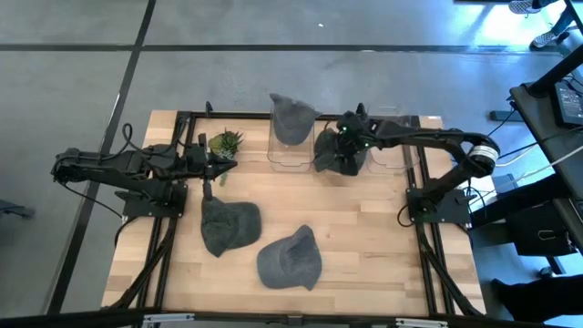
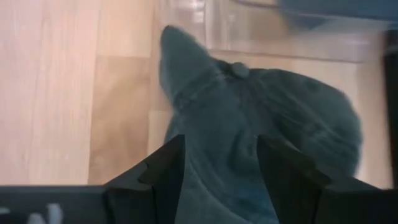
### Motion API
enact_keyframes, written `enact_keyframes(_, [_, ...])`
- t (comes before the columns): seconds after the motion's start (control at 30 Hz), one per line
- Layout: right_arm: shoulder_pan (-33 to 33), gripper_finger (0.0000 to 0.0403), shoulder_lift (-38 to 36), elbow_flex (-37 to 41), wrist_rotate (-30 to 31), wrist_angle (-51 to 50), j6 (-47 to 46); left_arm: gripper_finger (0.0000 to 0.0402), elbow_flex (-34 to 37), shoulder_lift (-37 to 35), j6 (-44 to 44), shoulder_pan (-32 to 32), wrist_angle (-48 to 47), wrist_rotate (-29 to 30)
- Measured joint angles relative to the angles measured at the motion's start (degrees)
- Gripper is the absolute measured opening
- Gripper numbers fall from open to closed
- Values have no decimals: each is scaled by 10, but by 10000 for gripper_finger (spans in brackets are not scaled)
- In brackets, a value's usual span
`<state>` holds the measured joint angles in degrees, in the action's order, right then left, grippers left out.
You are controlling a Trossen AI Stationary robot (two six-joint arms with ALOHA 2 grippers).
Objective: Pick & Place hat
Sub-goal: Put the top green cap into the right transparent bin
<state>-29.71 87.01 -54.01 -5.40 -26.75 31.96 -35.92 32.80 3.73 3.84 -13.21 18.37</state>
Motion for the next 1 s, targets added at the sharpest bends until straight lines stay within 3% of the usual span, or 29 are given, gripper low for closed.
enact_keyframes(0.23, [11, 198, 29, 0, 61, 12, 12, 8, 0, 0, 0, 0, -7, 0])
enact_keyframes(0.43, [13, 198, 51, 0, 73, 18, 33, 3, 0, 0, 0, 0, -8, 0])
enact_keyframes(0.6, [19, 187, 62, 0, 154, 23, 27, 5, 0, 0, 0, 0, -8, 0])
enact_keyframes(0.73, [26, 133, 62, 0, 170, 25, 27, 9, 0, 0, 3, 0, -8, 0])
enact_keyframes(0.9, [37, 23, 51, 0, 200, 12, 29, 9, 0, 12, 16, 0, 1, 0])
enact_keyframes(1.0, [43, 14, 33, 0, 238, 7, 29, 5, 0, 28, 16, 0, 22, 0])
